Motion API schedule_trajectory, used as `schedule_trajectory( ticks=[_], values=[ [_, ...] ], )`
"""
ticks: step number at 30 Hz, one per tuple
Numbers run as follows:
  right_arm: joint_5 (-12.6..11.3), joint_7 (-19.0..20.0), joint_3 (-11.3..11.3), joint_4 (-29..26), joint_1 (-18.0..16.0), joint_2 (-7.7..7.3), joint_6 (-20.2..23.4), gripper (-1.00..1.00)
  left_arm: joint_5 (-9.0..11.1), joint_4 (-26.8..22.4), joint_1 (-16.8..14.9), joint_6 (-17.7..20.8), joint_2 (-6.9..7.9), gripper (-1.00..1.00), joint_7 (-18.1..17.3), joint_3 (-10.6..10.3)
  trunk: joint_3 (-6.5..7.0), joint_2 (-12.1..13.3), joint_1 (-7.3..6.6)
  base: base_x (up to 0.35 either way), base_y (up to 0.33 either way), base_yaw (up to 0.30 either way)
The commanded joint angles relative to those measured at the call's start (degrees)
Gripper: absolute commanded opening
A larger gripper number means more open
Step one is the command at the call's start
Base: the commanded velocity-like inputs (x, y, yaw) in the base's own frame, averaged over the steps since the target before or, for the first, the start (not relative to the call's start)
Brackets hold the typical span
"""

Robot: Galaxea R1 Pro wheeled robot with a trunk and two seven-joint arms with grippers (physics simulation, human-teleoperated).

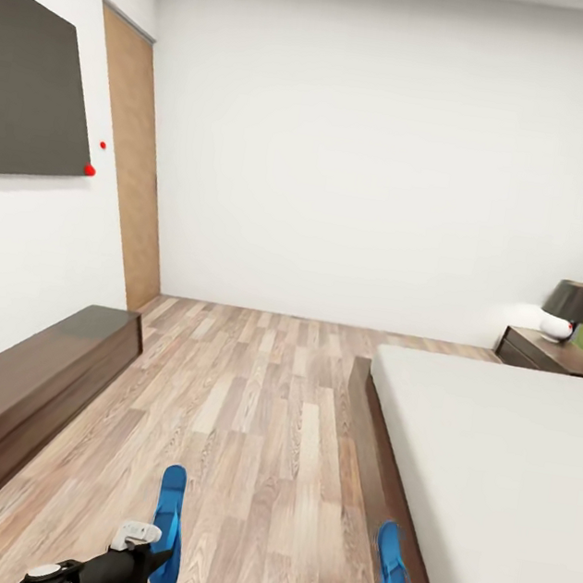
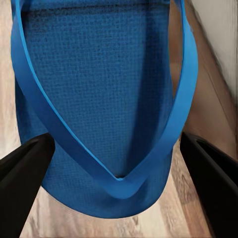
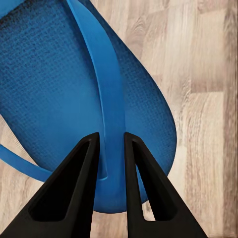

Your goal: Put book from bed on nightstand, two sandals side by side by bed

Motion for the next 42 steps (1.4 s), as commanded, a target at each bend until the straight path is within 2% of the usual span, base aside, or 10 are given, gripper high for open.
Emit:
schedule_trajectory(
  ticks=[1, 42],
  values=[
    [0.0, 0.2, -0.3, 0.1, -0.1, 0.00, 0.0, -1.00, 0.4, 0.0, 0.0, 0.4, 0.00, -1.00, -0.3, 0.2, -0.06, 0.0, 0.00, 0.000, 0.000, -0.300],
    [0.0, 0.2, -0.3, 0.1, -0.1, 0.00, 0.0, -1.00, 0.4, 0.0, 0.0, 0.4, 0.00, -1.00, -0.3, 0.2, -0.06, 0.0, 0.00, 0.000, 0.000, -0.290]
  ],
)
